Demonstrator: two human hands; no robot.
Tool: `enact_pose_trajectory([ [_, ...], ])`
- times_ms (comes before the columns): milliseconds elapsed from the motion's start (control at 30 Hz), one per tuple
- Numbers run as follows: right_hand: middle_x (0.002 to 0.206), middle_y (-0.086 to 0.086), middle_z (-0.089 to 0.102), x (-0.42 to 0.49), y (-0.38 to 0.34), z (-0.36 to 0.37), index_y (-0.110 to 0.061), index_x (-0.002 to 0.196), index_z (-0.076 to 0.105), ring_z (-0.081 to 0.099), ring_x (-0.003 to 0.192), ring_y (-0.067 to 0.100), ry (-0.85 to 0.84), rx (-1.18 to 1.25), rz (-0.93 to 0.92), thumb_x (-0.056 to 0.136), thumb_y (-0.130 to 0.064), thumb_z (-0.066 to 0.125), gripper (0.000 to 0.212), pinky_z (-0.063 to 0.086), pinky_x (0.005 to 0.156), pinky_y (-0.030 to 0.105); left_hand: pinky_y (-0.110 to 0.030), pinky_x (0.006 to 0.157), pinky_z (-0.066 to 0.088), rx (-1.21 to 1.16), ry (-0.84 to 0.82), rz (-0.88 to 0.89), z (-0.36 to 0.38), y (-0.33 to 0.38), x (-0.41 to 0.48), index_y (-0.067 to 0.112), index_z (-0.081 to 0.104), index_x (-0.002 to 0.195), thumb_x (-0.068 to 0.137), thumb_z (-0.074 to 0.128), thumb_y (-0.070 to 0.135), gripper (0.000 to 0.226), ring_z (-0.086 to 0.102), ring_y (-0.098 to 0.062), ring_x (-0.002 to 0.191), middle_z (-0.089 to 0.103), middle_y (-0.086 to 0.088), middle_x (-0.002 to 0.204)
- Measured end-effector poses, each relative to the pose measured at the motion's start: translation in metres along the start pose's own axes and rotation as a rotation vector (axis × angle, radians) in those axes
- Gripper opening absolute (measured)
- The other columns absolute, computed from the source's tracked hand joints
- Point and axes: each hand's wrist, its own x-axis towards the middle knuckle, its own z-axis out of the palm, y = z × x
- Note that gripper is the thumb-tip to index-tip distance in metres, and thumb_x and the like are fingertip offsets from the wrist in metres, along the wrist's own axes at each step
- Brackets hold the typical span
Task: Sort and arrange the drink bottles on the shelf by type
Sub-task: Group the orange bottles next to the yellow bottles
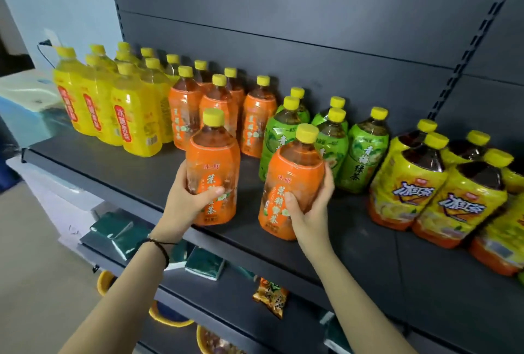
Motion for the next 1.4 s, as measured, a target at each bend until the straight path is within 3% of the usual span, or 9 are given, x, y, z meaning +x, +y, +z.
enact_pose_trajectory([
  [100,0.154,-0.005,0.023,0.011,0.009,0.02,-0.065,0.137,0.007,0.04,0.136,0.015,-0.004,-0.012,-0.018,0.078,-0.051,0.064,0.083,0.046,0.105,0.038,-0.02,0.075,0.054,-0.001,0.001,0.011,-0.01,-0.007,0.02,0.03,0.041,0.135,0.043,0.085,0.061,0.107,0.064,-0.007,0.106,0.064,0.01,0.121],
  [400,0.149,-0.003,0.029,0.054,0.036,0.075,-0.061,0.133,0.011,0.043,0.131,0.008,-0.02,0.008,-0.043,0.077,-0.046,0.067,0.08,0.048,0.099,0.027,-0.017,0.072,0.054,-0.03,-0.079,0.015,-0.042,-0.024,0.077,0.04,0.044,0.121,0.037,0.085,0.066,0.097,0.065,-0.004,0.102,0.063,0.01,0.117],
  [633,0.154,-0.001,0.021,0.08,0.047,0.128,-0.067,0.13,0.007,0.036,0.138,0.012,0.071,-0.047,-0.014,0.069,-0.073,0.062,0.083,0.043,0.103,0.026,-0.015,0.071,0.053,-0.03,-0.048,0.033,-0.069,-0.034,0.125,0.044,0.038,0.117,0.033,0.084,0.069,0.099,0.063,0.002,0.101,0.056,0.01,0.12],
  [900,0.141,-0.029,0.025,0.081,0.048,0.148,-0.072,0.125,0.008,0.04,0.132,0.005,0.125,-0.039,0.037,0.063,-0.08,0.061,0.082,0.045,0.099,0.022,-0.016,0.072,0.054,-0.045,-0.06,0.049,-0.09,-0.049,0.151,0.044,0.04,0.117,0.034,0.083,0.07,0.096,0.063,0.0,0.103,0.057,0.009,0.121],
  [1033,0.14,-0.027,0.028,0.085,0.041,0.158,-0.066,0.128,0.007,0.044,0.126,-0.005,0.138,-0.032,0.067,0.066,-0.079,0.059,0.082,0.045,0.091,0.012,-0.017,0.077,0.053,-0.061,-0.103,0.061,-0.094,-0.054,0.16,0.045,0.041,0.117,0.039,0.085,0.062,0.091,0.061,0.001,0.105,0.057,0.01,0.121],
  [1100,0.14,-0.026,0.029,0.087,0.04,0.165,-0.058,0.132,0.008,0.046,0.123,-0.009,0.146,-0.028,0.078,0.068,-0.077,0.059,0.084,0.045,0.091,0.012,-0.015,0.077,0.052,-0.066,-0.123,0.063,-0.095,-0.056,0.161,0.042,0.041,0.118,0.043,0.084,0.053,0.087,0.06,0.005,0.103,0.055,0.01,0.121],
  [1233,0.142,-0.021,0.031,0.091,0.037,0.177,-0.059,0.132,0.007,0.046,0.123,-0.008,0.172,-0.058,0.126,0.068,-0.077,0.06,0.085,0.046,0.092,0.013,-0.009,0.079,0.049,-0.046,-0.147,0.048,-0.098,-0.058,0.161,0.036,0.035,0.127,0.049,0.078,0.047,0.09,0.055,0.012,0.105,0.05,0.012,0.127],
  [1333,0.145,-0.013,0.032,0.087,0.036,0.183,-0.059,0.134,0.007,0.044,0.123,-0.012,0.215,-0.066,0.168,0.07,-0.078,0.057,0.084,0.044,0.09,0.008,-0.014,0.084,0.05,-0.045,-0.186,0.037,-0.102,-0.06,0.164,0.028,0.032,0.135,0.049,0.081,0.049,0.101,0.054,0.004,0.114,0.048,0.004,0.134],
  [1400,0.154,-0.009,0.024,0.082,0.037,0.184,-0.055,0.142,0.006,0.036,0.135,-0.002,0.26,-0.111,0.167,0.075,-0.077,0.052,0.084,0.042,0.103,0.018,-0.018,0.089,0.05,-0.036,-0.212,0.035,-0.105,-0.062,0.164,0.025,0.03,0.14,0.049,0.083,0.057,0.11,0.052,-0.004,0.121,0.046,0.001,0.14],
])
